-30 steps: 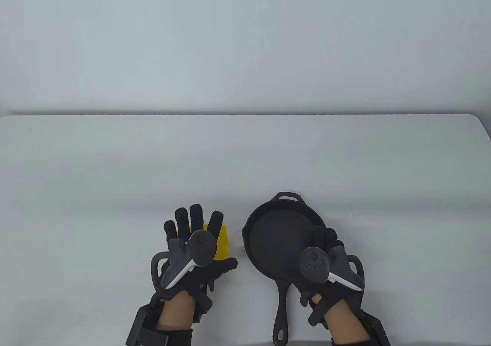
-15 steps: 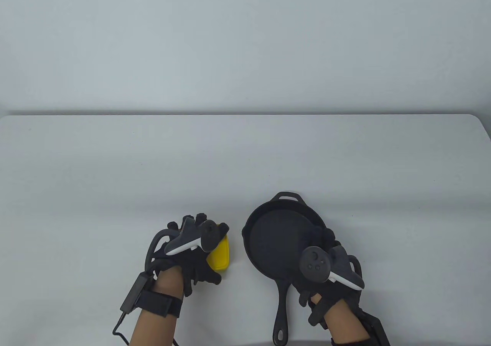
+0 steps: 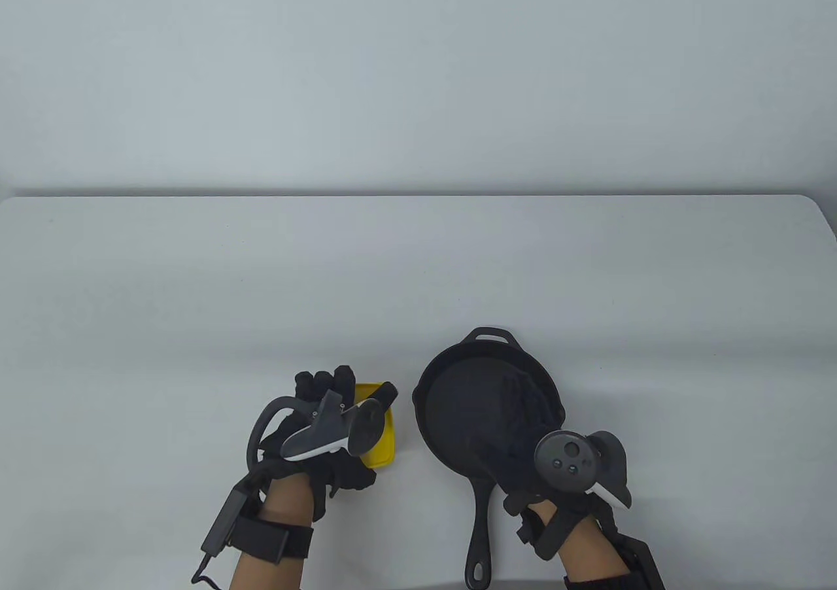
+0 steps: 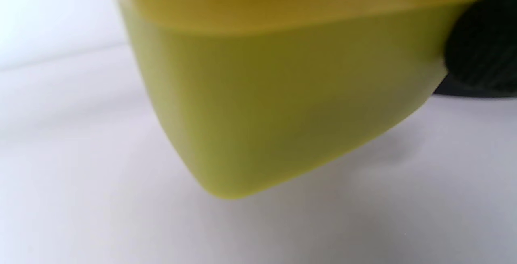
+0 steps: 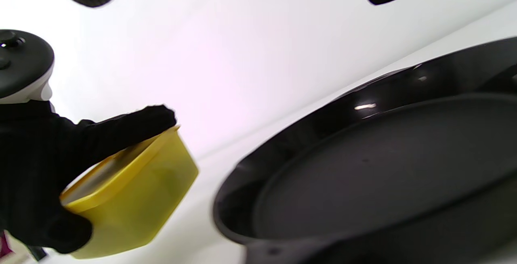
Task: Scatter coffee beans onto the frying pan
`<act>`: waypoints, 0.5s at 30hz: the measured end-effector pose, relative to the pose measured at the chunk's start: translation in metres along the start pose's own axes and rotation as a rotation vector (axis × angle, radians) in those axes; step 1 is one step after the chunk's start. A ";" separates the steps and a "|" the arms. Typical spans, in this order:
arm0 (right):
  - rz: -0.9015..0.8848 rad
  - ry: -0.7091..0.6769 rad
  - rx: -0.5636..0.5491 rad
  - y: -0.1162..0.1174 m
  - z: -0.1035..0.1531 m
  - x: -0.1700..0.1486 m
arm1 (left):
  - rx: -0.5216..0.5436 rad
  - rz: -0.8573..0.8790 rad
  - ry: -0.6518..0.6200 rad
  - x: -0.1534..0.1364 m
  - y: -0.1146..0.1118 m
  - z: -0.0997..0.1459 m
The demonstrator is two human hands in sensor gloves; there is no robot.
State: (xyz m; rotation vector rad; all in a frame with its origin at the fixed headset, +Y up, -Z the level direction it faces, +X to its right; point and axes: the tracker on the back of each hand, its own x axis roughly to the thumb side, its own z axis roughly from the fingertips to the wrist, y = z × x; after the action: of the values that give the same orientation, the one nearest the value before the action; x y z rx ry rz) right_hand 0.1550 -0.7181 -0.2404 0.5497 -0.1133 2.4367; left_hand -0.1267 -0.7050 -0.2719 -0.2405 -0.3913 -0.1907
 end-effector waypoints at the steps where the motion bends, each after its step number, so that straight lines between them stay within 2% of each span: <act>1: -0.046 -0.008 -0.005 0.000 0.000 0.002 | 0.027 0.024 -0.008 0.006 0.005 0.005; 3: -0.135 -0.033 0.010 0.003 0.000 0.005 | 0.076 0.086 -0.042 0.021 0.013 0.013; 6: -0.281 -0.046 0.102 0.012 -0.002 0.006 | 0.149 0.137 -0.092 0.044 0.018 0.020; 10: -0.637 0.015 0.314 0.037 -0.006 -0.002 | 0.275 0.199 -0.172 0.070 0.019 0.025; 12: -0.805 -0.006 0.355 0.046 -0.010 -0.006 | 0.278 0.230 -0.215 0.076 0.021 0.027; 15: -0.833 -0.004 0.334 0.046 -0.012 -0.010 | 0.318 0.218 -0.197 0.077 0.022 0.031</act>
State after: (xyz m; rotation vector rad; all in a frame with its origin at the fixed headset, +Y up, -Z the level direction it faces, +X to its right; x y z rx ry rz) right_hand 0.1301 -0.7576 -0.2525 0.5930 0.4451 1.6379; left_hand -0.0627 -0.6865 -0.2178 0.0133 -0.5801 0.1118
